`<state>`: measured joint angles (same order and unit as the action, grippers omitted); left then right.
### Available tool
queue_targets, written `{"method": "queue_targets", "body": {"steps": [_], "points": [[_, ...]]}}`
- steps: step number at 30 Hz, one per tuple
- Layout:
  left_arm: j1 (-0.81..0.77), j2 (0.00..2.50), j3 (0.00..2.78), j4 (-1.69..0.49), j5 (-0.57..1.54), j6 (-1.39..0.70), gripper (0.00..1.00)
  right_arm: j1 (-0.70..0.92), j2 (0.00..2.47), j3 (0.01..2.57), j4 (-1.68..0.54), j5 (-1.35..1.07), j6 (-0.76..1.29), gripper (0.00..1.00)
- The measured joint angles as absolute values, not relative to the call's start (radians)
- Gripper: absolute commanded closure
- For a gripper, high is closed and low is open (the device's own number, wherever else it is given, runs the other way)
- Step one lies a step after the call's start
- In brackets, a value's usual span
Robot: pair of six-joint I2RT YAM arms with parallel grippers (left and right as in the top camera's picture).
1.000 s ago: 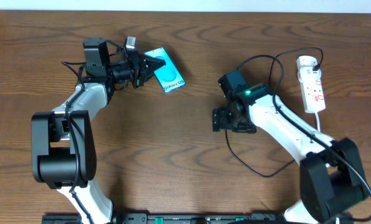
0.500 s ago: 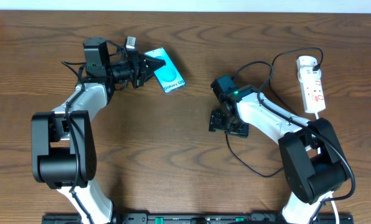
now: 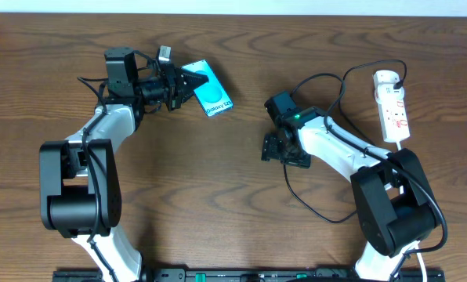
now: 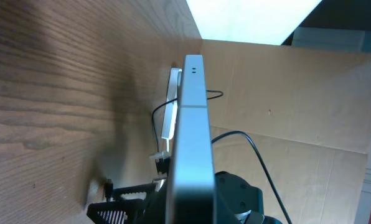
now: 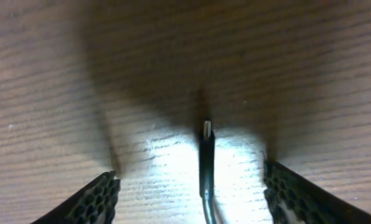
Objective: Plug charger to phone and switch on socket
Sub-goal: 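Grasp the black cable's USB-C plug end with the right gripper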
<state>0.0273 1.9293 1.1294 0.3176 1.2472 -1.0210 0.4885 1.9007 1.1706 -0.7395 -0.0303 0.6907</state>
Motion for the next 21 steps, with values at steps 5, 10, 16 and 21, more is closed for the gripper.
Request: {"method": "queue_targets", "body": {"steps": [5, 10, 16, 21], "points": [[0.027, 1.929, 1.129, 0.318, 1.247, -1.021, 0.93, 0.488, 1.901, 1.170, -0.738, -0.014, 0.691, 0.45], [0.027, 1.929, 1.129, 0.315, 1.248, -1.021, 0.93, 0.488, 1.902, 1.170, -0.739, -0.009, 0.693, 0.50], [0.027, 1.929, 1.129, 0.315, 1.248, -1.021, 0.93, 0.488, 1.903, 1.170, -0.747, -0.007, 0.693, 0.58], [0.027, 1.929, 1.129, 0.315, 1.248, -1.021, 0.93, 0.488, 1.903, 1.170, -0.752, -0.007, 0.698, 0.70]]}}
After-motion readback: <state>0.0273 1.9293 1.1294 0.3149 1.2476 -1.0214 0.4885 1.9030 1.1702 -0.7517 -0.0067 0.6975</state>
